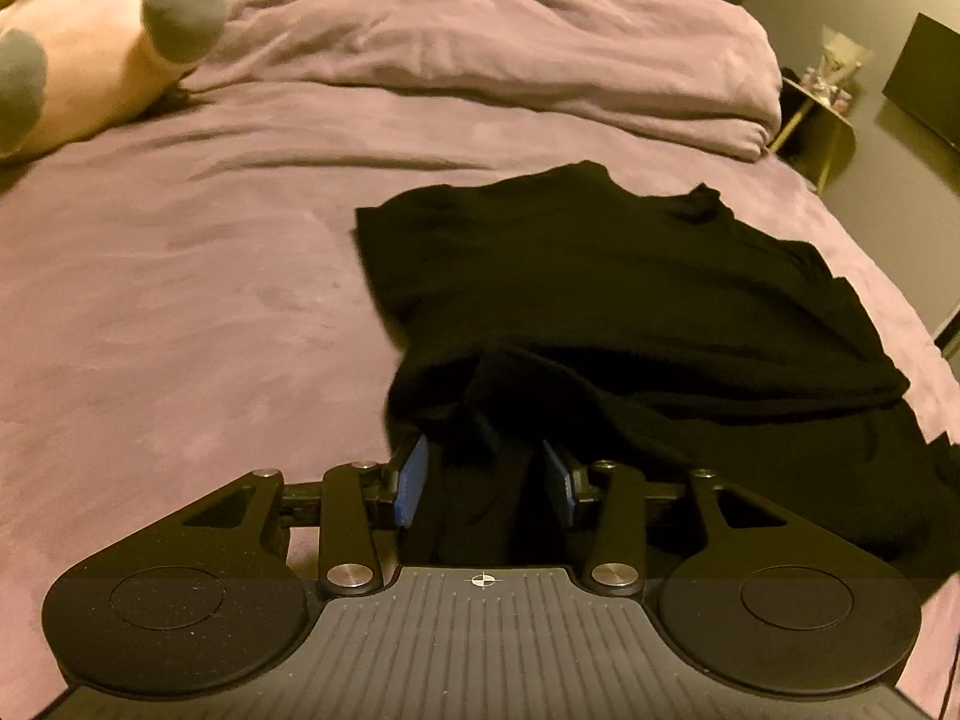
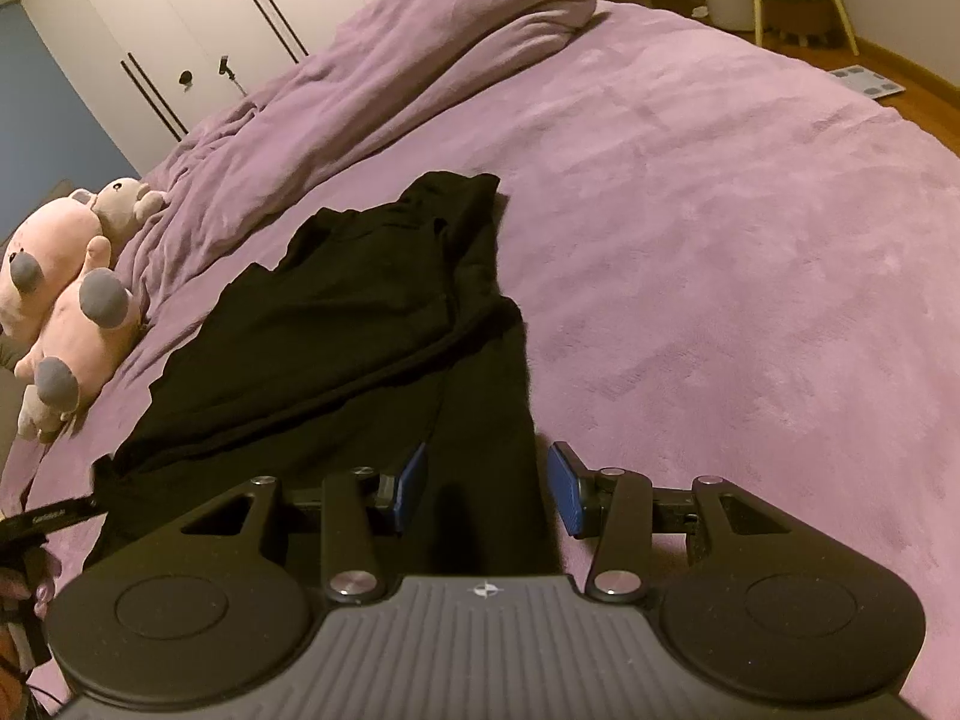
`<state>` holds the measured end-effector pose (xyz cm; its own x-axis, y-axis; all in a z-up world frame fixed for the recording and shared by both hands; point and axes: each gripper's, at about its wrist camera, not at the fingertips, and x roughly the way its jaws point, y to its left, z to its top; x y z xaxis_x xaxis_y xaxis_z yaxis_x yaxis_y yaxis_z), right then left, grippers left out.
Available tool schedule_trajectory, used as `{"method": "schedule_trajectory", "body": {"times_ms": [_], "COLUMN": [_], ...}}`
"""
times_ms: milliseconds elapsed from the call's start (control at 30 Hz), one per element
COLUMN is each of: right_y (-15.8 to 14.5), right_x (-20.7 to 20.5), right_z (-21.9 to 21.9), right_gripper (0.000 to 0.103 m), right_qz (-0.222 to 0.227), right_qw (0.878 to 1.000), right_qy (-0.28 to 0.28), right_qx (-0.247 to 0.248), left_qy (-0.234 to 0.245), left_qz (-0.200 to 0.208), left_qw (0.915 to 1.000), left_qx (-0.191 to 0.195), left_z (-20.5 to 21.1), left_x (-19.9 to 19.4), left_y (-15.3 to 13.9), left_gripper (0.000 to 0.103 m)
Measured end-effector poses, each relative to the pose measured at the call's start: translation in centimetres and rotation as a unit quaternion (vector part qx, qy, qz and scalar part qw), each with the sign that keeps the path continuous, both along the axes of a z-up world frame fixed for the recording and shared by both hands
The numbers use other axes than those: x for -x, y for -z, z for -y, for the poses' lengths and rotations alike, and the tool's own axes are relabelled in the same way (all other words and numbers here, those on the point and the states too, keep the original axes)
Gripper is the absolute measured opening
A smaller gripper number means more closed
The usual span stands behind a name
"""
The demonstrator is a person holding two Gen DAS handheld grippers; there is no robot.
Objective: Fold small clothes
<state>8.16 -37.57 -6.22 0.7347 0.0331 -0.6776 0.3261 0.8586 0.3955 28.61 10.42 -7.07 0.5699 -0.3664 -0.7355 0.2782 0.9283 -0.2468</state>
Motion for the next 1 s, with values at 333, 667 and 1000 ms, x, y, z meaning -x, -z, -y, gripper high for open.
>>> {"method": "schedule_trajectory", "body": {"times_ms": [333,667,1000], "right_y": [0.4,-0.1,-4.0], "right_x": [-0.9,-0.7,1.2], "right_z": [-0.4,-0.8,-2.3], "right_gripper": [0.043,0.005,0.004], "right_qz": [0.002,0.008,0.06], "right_qw": [1.0,0.998,0.994], "right_qy": [-0.022,-0.025,-0.032], "right_qx": [0.013,0.056,0.09], "left_qy": [-0.003,-0.008,-0.017], "left_qz": [-0.003,0.021,0.083], "left_qw": [0.9999,0.9986,0.9892], "left_qx": [0.014,0.047,0.119], "left_z": [0.9,0.1,-1.8], "left_x": [-0.8,0.6,3.2], "left_y": [0.2,-1.3,-6.2], "left_gripper": [0.027,0.009,0.008]}}
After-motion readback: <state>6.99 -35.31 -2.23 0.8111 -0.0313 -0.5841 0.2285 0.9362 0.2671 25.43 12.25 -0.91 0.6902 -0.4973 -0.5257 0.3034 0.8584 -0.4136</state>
